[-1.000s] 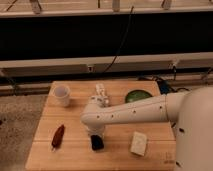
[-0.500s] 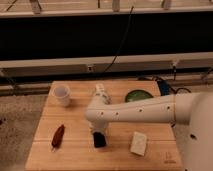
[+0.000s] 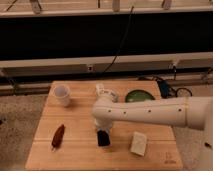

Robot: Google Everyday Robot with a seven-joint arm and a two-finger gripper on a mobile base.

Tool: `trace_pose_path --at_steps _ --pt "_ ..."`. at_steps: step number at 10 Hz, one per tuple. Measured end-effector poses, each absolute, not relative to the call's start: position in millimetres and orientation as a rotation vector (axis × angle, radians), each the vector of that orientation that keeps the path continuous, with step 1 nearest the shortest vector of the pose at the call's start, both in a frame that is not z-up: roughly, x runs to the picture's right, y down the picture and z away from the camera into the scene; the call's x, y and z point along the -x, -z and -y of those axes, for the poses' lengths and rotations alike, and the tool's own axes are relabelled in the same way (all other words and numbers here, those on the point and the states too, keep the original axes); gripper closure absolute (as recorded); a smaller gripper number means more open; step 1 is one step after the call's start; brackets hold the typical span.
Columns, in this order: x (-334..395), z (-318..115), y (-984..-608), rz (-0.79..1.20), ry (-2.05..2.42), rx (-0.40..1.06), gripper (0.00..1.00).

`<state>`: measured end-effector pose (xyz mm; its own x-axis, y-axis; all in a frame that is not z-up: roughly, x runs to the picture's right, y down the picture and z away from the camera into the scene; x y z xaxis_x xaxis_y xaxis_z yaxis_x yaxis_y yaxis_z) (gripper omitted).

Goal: Place the eraser on the white sponge

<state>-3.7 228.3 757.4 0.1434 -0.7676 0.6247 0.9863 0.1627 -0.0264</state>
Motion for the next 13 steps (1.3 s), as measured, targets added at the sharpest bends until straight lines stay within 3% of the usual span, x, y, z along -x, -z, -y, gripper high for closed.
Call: trace_pose_path --at_steps 13 --pt "-117.7 -237.5 -733.1 0.558 1.210 0.535 1.00"
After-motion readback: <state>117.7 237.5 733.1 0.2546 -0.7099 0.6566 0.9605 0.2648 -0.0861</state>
